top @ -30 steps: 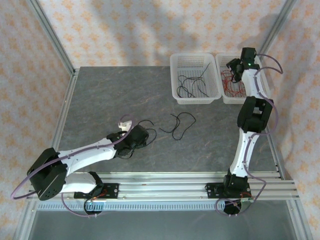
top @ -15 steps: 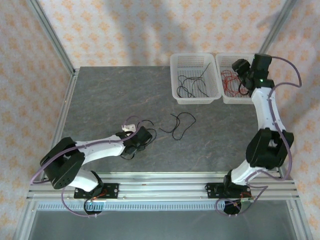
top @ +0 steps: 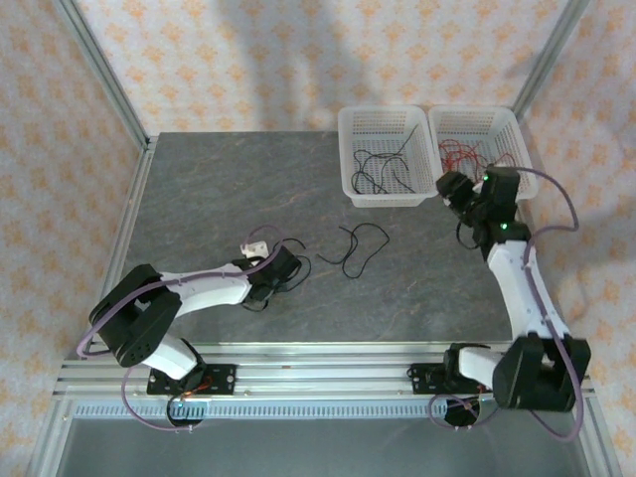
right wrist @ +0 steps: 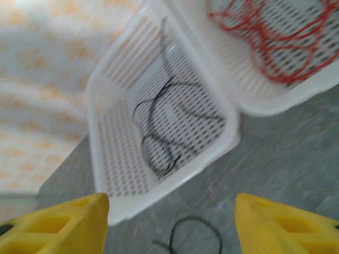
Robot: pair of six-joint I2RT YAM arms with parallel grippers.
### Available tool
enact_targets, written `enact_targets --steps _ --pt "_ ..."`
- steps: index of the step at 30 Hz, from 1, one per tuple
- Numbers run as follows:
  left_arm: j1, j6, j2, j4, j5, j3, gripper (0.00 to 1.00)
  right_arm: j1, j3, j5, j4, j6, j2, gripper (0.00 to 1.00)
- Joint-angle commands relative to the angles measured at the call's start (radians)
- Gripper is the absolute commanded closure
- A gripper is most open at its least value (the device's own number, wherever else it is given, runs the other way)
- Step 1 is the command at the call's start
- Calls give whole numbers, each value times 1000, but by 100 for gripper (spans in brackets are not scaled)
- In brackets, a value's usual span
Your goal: Untangle the cables
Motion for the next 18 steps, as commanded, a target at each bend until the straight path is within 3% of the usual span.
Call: enact_targets --steps 1,2,9,18 --pt "31 23 -8 17 -90 8 96 124 -83 6 27 26 -119 37" --pt "35 27 -19 7 -105 15 100 170 -105 20 26 35 -141 37" --pt "36 87 -154 -152 -220 133 100 458 -221 85 61 134 -193 37" --pt "33 157 -289 -237 -217 221 100 696 -216 101 222 197 13 37"
